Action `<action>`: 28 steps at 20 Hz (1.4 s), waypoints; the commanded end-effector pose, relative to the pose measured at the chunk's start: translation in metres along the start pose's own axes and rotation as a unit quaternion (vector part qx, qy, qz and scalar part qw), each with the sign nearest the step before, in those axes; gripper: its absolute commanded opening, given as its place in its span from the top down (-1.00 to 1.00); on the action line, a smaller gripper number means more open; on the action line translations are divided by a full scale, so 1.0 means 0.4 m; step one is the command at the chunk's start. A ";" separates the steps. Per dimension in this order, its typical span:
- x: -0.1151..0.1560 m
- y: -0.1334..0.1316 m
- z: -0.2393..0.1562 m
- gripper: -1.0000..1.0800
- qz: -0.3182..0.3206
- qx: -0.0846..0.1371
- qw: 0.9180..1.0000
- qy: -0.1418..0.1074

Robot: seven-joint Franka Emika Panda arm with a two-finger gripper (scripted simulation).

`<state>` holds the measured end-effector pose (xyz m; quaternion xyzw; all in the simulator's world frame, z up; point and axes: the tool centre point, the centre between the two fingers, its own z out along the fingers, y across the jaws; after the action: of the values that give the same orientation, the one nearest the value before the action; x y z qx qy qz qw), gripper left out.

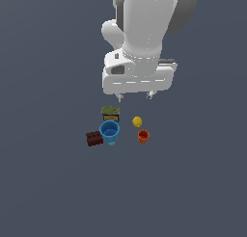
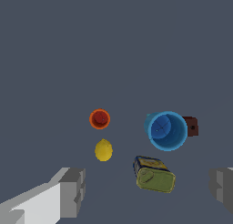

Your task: Pick up a designated object from a clutter of objects.

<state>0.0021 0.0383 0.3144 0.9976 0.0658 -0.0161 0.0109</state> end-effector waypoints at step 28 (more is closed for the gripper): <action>-0.068 -0.084 0.358 -0.92 0.209 0.006 0.978 0.008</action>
<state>-0.0290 0.0628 0.1822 0.9919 -0.1263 -0.0065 0.0078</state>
